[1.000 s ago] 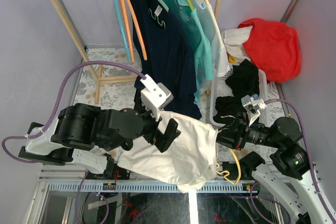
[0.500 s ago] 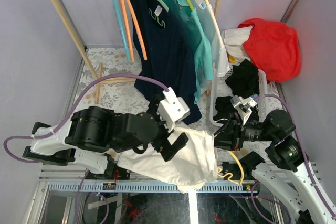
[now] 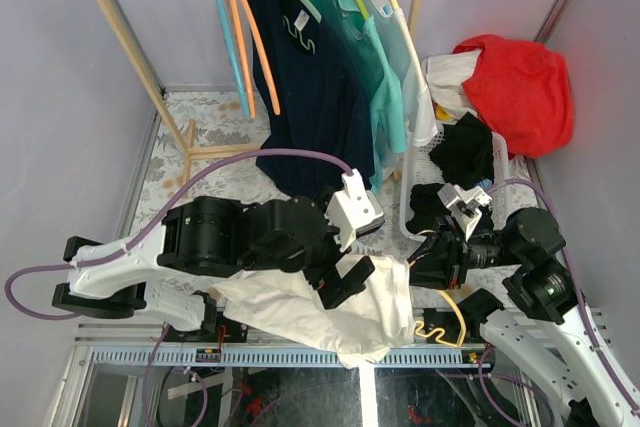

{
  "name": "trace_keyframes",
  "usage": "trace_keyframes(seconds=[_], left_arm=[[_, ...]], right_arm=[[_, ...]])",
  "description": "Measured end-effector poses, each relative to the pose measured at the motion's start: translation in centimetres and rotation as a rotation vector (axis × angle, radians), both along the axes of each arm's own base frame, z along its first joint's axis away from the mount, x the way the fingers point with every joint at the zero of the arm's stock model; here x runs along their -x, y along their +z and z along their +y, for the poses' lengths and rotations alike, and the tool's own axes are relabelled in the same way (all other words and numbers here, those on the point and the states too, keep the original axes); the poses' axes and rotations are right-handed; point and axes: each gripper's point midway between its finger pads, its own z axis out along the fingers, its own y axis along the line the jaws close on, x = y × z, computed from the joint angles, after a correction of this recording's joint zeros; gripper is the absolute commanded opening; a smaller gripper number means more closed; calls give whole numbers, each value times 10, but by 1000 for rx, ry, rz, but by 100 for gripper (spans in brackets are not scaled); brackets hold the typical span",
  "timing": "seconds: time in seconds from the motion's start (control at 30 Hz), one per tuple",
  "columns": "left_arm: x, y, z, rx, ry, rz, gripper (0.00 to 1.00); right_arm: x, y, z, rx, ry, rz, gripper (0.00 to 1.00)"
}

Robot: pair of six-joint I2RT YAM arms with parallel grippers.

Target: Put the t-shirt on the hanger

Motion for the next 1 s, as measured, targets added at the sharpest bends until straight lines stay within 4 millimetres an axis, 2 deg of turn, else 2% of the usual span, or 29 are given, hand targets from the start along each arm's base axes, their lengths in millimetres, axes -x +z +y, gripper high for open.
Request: trace_keyframes(seconds=[0.1, 0.27, 0.57, 0.63, 0.73, 1.0], left_arm=[[-6, 1, -4, 9, -7, 7, 100], [-15, 2, -9, 15, -21, 21, 94], [-15, 1, -19, 32, -65, 57, 72], [-13, 2, -20, 40, -74, 65, 63], [-12, 3, -21, 43, -86, 71, 44], [-8, 2, -22, 47, -115, 94, 13]], right_arm=[[1, 3, 0, -11, 15, -6, 0], [4, 8, 0, -27, 38, -22, 0], [3, 10, 2, -39, 45, -29, 0], [2, 11, 2, -41, 45, -29, 0], [0, 11, 4, -43, 44, -24, 0], [-8, 10, 8, -43, 29, -12, 0]])
